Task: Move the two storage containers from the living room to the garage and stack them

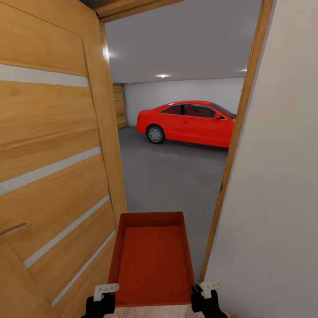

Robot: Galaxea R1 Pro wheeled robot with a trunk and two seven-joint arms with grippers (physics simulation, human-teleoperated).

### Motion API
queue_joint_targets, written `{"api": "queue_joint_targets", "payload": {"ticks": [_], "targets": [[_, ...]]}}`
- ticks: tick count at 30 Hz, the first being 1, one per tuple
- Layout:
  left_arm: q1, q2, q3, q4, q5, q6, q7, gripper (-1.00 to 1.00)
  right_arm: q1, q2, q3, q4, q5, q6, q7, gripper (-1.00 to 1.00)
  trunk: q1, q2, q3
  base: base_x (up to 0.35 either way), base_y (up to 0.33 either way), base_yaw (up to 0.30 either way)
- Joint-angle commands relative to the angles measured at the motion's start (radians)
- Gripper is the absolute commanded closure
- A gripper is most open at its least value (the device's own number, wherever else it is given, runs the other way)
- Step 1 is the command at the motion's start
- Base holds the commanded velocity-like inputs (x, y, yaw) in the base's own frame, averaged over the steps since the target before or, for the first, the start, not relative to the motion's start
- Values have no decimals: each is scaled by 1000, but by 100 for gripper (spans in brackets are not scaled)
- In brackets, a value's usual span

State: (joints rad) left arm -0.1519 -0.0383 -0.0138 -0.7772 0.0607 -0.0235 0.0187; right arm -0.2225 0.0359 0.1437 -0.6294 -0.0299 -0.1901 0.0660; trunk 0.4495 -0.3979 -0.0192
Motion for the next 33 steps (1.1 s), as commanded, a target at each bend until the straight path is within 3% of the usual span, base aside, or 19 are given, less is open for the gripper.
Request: {"api": "queue_joint_targets", "payload": {"ticks": [1, 9, 19, 33], "targets": [[0, -31, -28, -1, 5, -3, 2, 100, -1, 7, -10, 0, -9, -3, 9, 100, 1, -2, -2, 0, 0, -274], [0, -31, -28, 0, 5, -3, 2, 100, -1, 7, -10, 0, -8, -3, 8, 100, 1, -2, -2, 0, 0, -254], [0, -31, -28, -1, 5, -3, 3, 100, -1, 7, -10, 0, -8, -3, 8, 100, 1, -2, -2, 0, 16, -26], [0, -31, -28, -1, 5, -1, 2, 100, -1, 7, -10, 0, -8, -3, 8, 100, 1, -2, -2, 63, 241, 0]]}}
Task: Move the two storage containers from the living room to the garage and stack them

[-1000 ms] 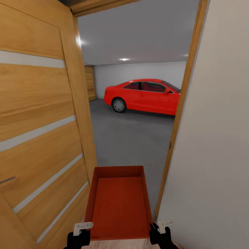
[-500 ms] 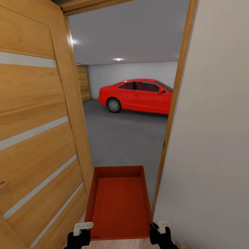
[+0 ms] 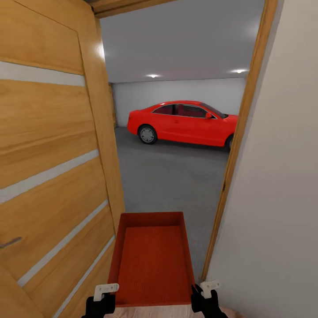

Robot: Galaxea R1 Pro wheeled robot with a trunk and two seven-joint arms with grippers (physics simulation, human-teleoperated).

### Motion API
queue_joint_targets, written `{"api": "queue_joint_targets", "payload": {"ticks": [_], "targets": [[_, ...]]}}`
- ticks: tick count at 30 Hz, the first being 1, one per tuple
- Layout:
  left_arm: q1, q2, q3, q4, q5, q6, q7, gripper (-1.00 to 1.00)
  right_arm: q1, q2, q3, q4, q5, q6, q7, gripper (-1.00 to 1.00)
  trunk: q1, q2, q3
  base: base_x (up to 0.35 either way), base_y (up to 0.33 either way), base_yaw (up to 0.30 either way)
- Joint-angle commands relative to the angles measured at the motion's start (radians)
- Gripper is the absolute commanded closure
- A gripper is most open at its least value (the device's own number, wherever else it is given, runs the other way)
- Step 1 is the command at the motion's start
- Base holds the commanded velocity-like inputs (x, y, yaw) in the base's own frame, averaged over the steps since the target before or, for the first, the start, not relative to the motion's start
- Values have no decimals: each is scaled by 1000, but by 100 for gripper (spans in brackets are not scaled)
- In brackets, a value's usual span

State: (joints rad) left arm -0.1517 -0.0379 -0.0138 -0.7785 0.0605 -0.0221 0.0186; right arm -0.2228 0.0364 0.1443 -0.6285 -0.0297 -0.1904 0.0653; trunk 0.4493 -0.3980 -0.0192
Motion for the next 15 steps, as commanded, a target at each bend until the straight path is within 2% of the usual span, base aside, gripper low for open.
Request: {"api": "queue_joint_targets", "payload": {"ticks": [1, 7, 15], "targets": [[0, -31, -28, 0, 5, -3, 2, 100, -1, 7, -11, 0, -9, -3, 8, 100, 1, -2, -2, 74, 261, 0], [0, -31, -28, 0, 5, -3, 2, 100, -1, 7, -11, -1, -9, -3, 8, 100, 1, -2, -2, 65, 229, 0], [0, -31, -28, 0, 5, -4, 3, 100, -1, 7, -11, 0, -10, -4, 10, 100, 1, -2, -2, 4, 15, 0]]}}
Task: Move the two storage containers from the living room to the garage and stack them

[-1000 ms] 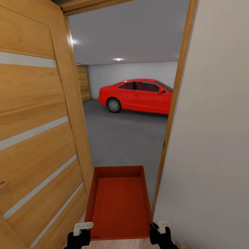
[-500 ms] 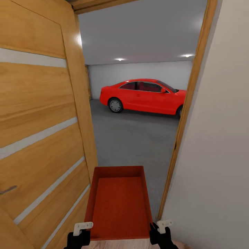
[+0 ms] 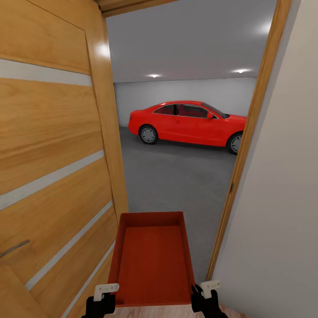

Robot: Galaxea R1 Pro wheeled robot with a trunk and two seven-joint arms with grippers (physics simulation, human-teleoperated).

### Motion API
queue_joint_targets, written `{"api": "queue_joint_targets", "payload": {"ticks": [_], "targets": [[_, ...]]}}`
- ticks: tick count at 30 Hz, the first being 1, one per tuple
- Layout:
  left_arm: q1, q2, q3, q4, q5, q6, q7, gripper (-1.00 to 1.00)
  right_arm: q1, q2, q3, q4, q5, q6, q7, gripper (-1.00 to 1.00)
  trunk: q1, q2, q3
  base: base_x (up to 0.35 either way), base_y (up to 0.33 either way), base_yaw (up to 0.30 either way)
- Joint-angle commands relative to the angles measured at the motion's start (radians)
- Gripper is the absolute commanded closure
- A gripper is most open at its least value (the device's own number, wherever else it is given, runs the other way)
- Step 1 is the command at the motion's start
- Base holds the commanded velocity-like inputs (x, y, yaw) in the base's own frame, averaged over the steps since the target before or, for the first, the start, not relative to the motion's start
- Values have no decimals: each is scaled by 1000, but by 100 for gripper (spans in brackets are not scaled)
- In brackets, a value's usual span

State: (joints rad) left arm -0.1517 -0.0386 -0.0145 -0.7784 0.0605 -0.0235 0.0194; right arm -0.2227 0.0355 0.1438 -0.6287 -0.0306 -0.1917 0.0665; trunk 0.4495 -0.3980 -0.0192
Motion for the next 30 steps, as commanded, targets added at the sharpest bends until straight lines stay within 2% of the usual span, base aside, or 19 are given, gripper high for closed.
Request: {"api": "queue_joint_targets", "payload": {"ticks": [1, 13, 23, 30], "targets": [[0, -30, -27, 0, 5, -3, 2, 100, -1, 7, -10, 0, -9, -3, 9, 100, 1, -2, -2, 0, 0, 0], [0, -30, -27, -1, 5, -2, 2, 100, -1, 7, -9, 0, -6, -2, 9, 100, 1, -2, -2, 0, 8, 0], [0, -30, -27, -1, 5, -1, 2, 100, -1, 7, -9, 0, 8, -1, 9, 100, 1, -2, -2, 0, 228, 0], [0, -30, -27, -1, 5, -3, 2, 100, -1, 7, -9, 0, 11, -1, 9, 100, 1, -2, -2, 0, 38, -13]]}}
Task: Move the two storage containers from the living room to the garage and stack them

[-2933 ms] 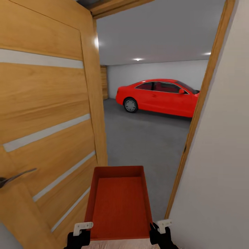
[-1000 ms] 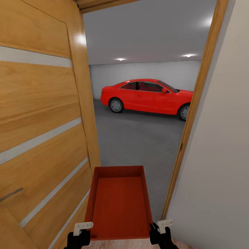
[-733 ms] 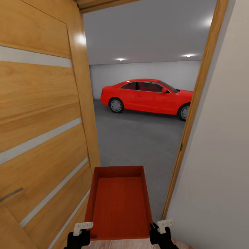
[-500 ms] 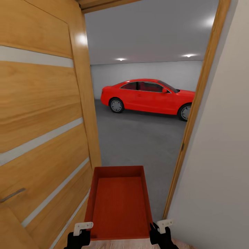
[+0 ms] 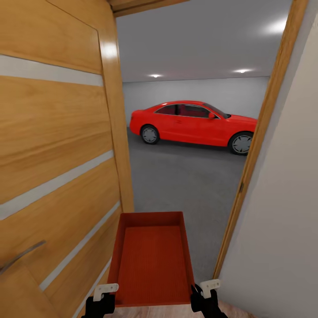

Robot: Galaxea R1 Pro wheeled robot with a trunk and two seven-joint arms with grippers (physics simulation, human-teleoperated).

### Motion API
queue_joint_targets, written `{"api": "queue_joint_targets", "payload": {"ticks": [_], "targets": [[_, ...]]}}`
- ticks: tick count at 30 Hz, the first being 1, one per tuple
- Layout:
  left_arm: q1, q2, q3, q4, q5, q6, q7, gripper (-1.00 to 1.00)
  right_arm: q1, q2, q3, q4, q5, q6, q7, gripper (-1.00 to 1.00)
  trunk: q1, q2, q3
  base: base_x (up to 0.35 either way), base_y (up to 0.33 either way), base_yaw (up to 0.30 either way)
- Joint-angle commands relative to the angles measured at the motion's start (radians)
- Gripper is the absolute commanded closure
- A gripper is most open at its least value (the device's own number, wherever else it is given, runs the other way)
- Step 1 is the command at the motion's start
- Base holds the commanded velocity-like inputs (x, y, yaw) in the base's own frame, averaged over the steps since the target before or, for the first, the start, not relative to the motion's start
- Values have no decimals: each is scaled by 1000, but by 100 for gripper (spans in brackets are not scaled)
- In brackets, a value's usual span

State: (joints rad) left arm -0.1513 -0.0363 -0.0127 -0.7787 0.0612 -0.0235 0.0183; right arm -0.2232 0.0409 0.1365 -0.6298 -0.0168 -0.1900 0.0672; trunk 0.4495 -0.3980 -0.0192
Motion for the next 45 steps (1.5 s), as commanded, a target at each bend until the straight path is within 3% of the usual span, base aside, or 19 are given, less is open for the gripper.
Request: {"api": "queue_joint_targets", "payload": {"ticks": [1, 23, 29, 45], "targets": [[-1, -33, -29, 0, 5, -3, 3, 100, -1, 2, -2, 1, -3, -2, 8, 100, 1, -2, -2, 0, 4, -144], [-1, -33, -29, 0, 5, -3, 3, 100, -1, 2, -2, 1, -3, 0, 8, 100, 1, -2, -2, 0, 0, -259], [-1, -31, -29, 0, 5, -1, 3, 100, -1, 2, -2, 1, -2, 0, 8, 100, 1, -2, -2, 92, 32, -37], [-1, -31, -29, -1, 5, -1, 3, 100, -1, 2, -1, 1, -2, -1, 8, 100, 1, -2, -2, 310, 47, -1]]}}
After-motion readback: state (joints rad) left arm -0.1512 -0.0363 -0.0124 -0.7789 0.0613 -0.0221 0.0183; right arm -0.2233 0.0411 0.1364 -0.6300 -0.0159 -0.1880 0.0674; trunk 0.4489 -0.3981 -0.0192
